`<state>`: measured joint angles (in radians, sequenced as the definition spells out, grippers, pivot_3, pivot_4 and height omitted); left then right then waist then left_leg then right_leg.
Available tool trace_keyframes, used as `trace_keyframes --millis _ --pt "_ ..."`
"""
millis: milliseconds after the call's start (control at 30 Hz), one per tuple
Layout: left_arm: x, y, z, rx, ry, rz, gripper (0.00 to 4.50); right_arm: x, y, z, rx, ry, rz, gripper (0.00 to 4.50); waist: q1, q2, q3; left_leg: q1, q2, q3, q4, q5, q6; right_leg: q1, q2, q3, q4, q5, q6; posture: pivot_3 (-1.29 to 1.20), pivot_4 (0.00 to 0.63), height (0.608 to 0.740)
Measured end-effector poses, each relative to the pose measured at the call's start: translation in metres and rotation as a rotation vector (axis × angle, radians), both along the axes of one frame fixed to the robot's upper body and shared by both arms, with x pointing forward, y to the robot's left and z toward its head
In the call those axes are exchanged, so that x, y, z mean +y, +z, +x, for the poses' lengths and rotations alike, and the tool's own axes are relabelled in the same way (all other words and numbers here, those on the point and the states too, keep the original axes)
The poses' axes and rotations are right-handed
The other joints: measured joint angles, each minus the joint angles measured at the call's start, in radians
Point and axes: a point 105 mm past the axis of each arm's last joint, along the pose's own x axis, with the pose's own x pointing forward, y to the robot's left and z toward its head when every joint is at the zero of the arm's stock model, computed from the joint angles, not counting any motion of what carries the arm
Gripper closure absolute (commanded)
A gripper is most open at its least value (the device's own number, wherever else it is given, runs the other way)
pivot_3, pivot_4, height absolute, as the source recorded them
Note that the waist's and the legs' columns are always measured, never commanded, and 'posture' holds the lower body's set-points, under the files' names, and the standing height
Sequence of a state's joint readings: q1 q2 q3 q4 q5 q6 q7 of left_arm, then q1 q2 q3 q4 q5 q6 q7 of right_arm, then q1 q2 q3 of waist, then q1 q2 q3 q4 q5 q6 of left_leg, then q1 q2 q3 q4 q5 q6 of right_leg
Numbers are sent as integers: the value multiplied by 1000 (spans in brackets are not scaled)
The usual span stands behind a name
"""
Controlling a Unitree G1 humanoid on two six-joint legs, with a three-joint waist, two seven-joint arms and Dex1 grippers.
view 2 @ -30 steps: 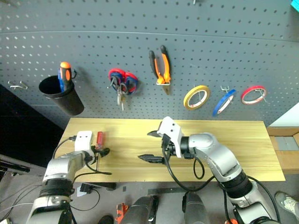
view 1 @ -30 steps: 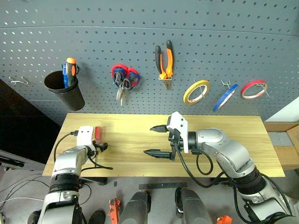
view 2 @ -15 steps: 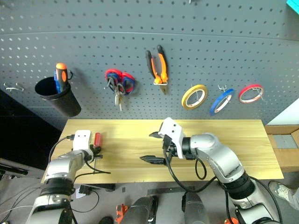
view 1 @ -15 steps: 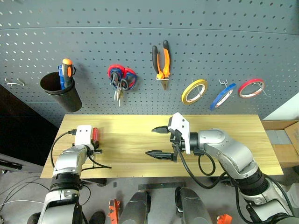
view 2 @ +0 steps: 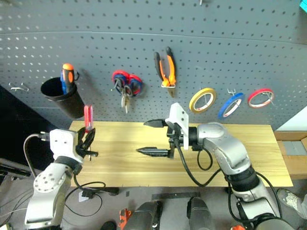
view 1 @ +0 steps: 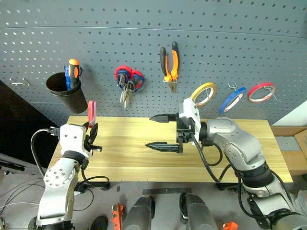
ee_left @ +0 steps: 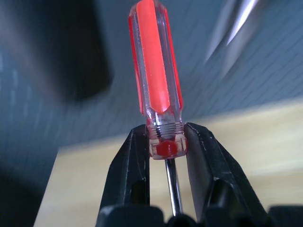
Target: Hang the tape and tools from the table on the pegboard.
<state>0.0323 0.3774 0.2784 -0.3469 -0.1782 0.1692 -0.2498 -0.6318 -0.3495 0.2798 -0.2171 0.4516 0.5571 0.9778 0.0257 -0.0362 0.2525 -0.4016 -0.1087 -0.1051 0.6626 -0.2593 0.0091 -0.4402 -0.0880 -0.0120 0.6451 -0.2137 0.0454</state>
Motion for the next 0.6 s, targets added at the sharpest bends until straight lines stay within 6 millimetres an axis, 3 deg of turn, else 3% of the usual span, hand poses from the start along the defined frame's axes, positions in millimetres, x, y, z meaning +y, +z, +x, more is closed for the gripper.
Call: trace_keyframes --millis 133,400,600 --pt "-4 40 7 -150 6 -9 3760 8 5 1 -45 55 19 0 16 -1 -19 0 0 0 0 0 0 1 1 -1 0 0 0 131 129 740" --pt "24 134 8 -442 75 5 3760 17 43 8 -126 39 176 0 23 -6 -37 1 0 1 0 1 -1 0 3 -1 0 0 0 113 125 740" --pt "30 163 25 -498 33 18 3760 15 44 11 -126 14 184 0 23 -7 -40 1 0 1 1 1 -2 0 3 -1 1 0 0 103 129 740"
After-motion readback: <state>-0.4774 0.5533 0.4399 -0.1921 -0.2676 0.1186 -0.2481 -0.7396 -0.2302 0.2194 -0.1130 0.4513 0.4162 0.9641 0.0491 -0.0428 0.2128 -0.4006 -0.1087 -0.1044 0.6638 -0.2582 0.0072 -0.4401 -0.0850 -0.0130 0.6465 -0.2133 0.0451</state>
